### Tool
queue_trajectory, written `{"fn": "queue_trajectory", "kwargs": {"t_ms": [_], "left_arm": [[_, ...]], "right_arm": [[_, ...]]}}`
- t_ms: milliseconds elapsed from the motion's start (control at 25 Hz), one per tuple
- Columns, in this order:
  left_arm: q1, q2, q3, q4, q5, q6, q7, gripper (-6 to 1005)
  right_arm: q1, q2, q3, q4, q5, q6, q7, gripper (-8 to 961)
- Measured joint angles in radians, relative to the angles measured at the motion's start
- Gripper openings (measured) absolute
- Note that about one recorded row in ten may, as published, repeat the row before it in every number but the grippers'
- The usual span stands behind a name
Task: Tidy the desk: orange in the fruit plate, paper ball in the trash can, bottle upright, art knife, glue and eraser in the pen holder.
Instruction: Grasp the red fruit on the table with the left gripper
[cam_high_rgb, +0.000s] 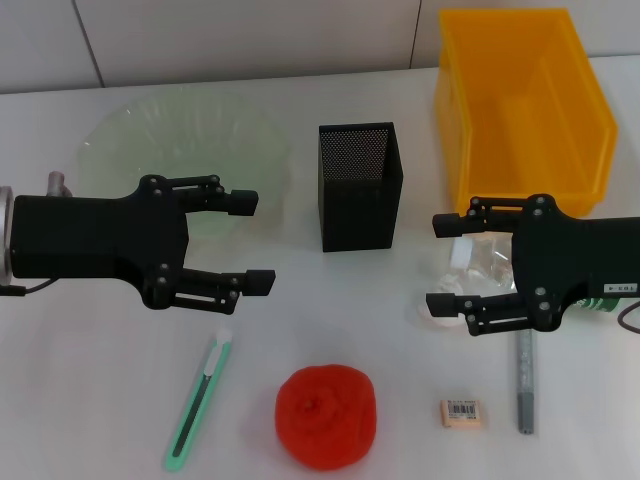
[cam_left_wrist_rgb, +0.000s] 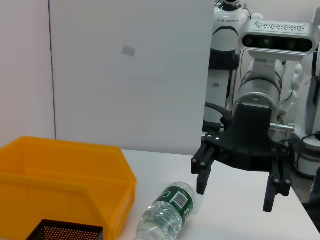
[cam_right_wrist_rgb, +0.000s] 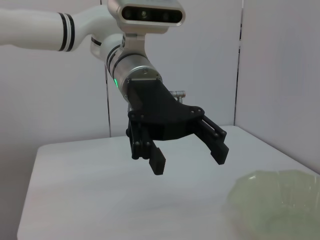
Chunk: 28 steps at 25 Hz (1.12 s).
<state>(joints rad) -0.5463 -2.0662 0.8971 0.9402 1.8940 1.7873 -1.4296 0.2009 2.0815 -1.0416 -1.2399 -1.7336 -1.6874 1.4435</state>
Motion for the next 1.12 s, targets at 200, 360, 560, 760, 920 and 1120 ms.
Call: {"fn": "queue_trajectory", "kwargs": {"t_ms": [200,360,560,760,920,1120], "left_arm": [[0.0,0.0,0.001,-0.001,0.0,-0.002,0.001,861],[0.007,0.001,0.044,0.005,0.003,-0.006,0.001,861],[0.016,0.002,0.108,0.015,0.047,-0.013,0.002,861],[0.026,-0.002,0.172,0.009,0.104,-0.022,0.001,861],[0.032,-0.004,0.206,-0.024,0.105,-0.041,0.008,860],[0.03,-0.011,0.227,-0.099,0.095,-0.067,0.068,860]], "right_arm": [[0.0,0.0,-0.002,-0.001,-0.003,0.0,0.007,790],[0.0,0.0,0.001,0.0,-0.003,0.0,0.008,789],[0.0,0.0,0.008,0.002,-0.003,0.005,0.009,789],[-0.004,0.0,0.013,0.002,-0.003,0.009,0.017,790],[-0.002,-0.001,0.014,0.002,-0.004,0.009,0.022,790],[0.006,-0.002,0.014,-0.003,-0.016,0.01,0.036,790]]}}
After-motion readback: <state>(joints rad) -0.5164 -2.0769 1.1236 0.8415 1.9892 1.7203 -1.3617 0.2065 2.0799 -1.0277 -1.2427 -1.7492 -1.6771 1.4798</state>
